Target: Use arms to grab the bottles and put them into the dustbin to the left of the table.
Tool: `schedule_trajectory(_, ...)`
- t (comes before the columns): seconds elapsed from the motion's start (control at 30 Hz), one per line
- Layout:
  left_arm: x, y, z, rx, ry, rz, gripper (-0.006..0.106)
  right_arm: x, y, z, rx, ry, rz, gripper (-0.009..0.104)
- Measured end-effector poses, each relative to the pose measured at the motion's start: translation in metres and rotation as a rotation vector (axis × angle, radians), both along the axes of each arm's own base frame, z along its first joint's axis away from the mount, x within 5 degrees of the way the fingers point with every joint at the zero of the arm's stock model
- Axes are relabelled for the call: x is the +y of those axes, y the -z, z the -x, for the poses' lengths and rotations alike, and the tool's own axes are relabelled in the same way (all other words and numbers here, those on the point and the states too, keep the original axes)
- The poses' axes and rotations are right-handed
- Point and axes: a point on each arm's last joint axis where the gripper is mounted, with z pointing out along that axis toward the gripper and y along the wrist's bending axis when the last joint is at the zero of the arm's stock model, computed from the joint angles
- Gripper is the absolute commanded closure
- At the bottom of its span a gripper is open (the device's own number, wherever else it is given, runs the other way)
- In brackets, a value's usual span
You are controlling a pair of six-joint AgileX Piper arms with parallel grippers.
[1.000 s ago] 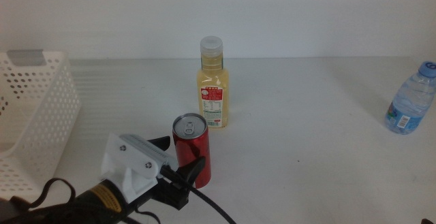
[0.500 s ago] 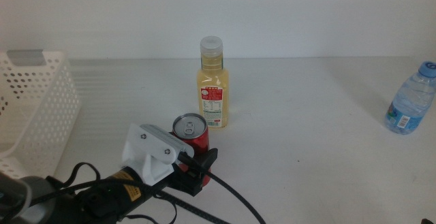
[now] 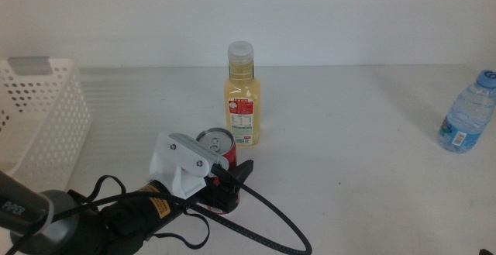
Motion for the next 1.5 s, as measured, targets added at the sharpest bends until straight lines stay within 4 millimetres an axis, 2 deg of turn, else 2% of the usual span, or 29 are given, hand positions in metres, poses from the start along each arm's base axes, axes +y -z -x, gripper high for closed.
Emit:
schedule_trajectory(0.17,-0.001,0.000,0.001,-0.002,0.011,-0.002,0.064,0.000,0.000,0.000,0.000,0.000,0.000,0.018)
schedule_trajectory(0.2,-0.001,0.000,0.001,-0.003,0.015,-0.003,0.085,0.000,0.000,0.000,0.000,0.000,0.000,0.018)
schedule_trajectory(0.23,-0.001,0.000,0.001,-0.003,0.016,-0.004,0.096,0.000,0.000,0.000,0.000,0.000,0.000,0.018)
schedule_trajectory(0.33,-0.002,0.000,0.001,-0.003,0.023,-0.007,0.105,0.000,0.000,0.000,0.000,0.000,0.000,0.018)
schedule_trajectory(0.63,0.001,-0.014,0.006,0.011,0.028,-0.047,0.105,0.000,0.000,0.000,0.000,0.000,0.000,0.018)
schedule_trajectory(1.0,0.013,-0.060,0.020,0.067,-0.015,-0.077,0.105,0.000,0.000,0.000,0.000,0.000,0.000,0.018)
schedule_trajectory(1.2,0.023,-0.077,0.032,0.107,-0.055,-0.125,0.105,0.000,0.000,0.000,0.000,0.000,0.000,0.018)
schedule_trajectory(1.33,0.029,-0.085,0.037,0.168,-0.092,-0.132,0.105,0.000,0.000,0.000,0.000,0.000,0.000,0.018)
schedule_trajectory(1.5,0.034,-0.096,0.034,0.278,-0.151,-0.205,0.105,0.000,0.000,0.000,0.000,0.000,0.000,0.018)
